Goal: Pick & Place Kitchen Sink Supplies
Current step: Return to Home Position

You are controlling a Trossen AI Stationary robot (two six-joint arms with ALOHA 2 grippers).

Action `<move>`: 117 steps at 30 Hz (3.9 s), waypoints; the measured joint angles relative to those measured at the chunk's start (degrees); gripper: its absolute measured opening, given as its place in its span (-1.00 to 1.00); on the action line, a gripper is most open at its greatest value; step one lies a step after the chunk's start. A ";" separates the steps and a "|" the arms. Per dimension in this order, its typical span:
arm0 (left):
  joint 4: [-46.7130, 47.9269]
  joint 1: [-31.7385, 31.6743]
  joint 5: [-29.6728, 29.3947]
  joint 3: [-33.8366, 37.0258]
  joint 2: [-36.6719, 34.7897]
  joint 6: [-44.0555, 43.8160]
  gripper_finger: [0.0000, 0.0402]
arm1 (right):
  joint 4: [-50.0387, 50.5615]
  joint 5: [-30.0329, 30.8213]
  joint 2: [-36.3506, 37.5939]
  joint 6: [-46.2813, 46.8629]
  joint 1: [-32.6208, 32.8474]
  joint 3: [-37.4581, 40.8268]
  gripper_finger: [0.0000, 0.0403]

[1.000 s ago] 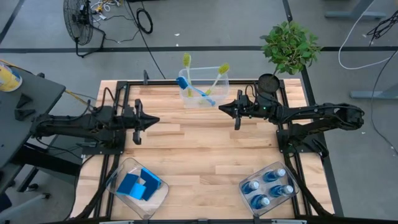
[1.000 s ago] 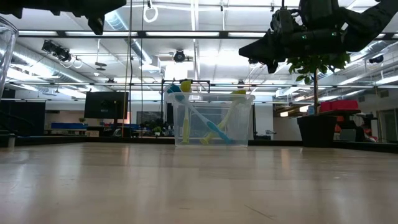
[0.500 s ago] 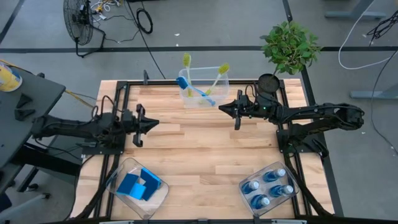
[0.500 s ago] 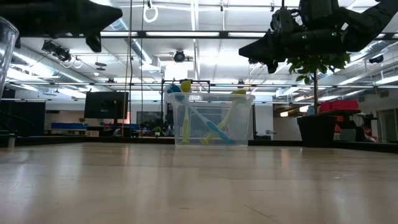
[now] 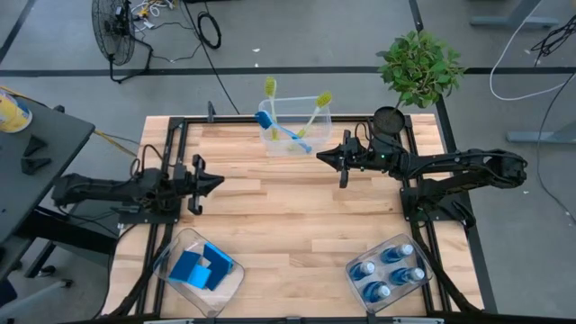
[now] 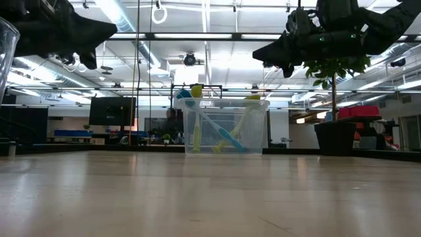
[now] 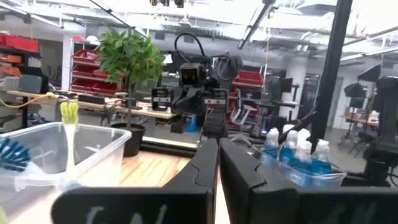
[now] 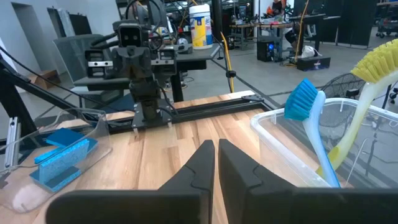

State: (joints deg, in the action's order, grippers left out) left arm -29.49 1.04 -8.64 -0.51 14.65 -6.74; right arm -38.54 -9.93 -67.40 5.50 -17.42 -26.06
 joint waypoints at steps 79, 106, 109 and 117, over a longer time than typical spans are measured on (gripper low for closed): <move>26.24 0.22 -0.57 0.04 -13.04 0.96 -0.91 | -4.31 0.00 1.73 4.95 -0.01 -0.01 -0.87; 26.24 0.21 -0.55 0.07 -13.04 0.94 -0.91 | -14.69 7.72 31.18 -8.98 18.96 19.36 -0.87; 26.24 0.22 -0.55 0.07 -13.04 0.94 -0.91 | -13.29 7.44 33.92 -8.70 19.79 20.96 -0.87; 26.25 0.22 -0.55 0.07 -13.04 0.94 -0.91 | -4.07 7.47 40.11 -8.41 19.86 21.44 -0.87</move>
State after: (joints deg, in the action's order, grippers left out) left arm -3.23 1.25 -9.19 -0.45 1.61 -5.80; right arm -42.62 -2.47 -27.29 -2.91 2.44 -4.62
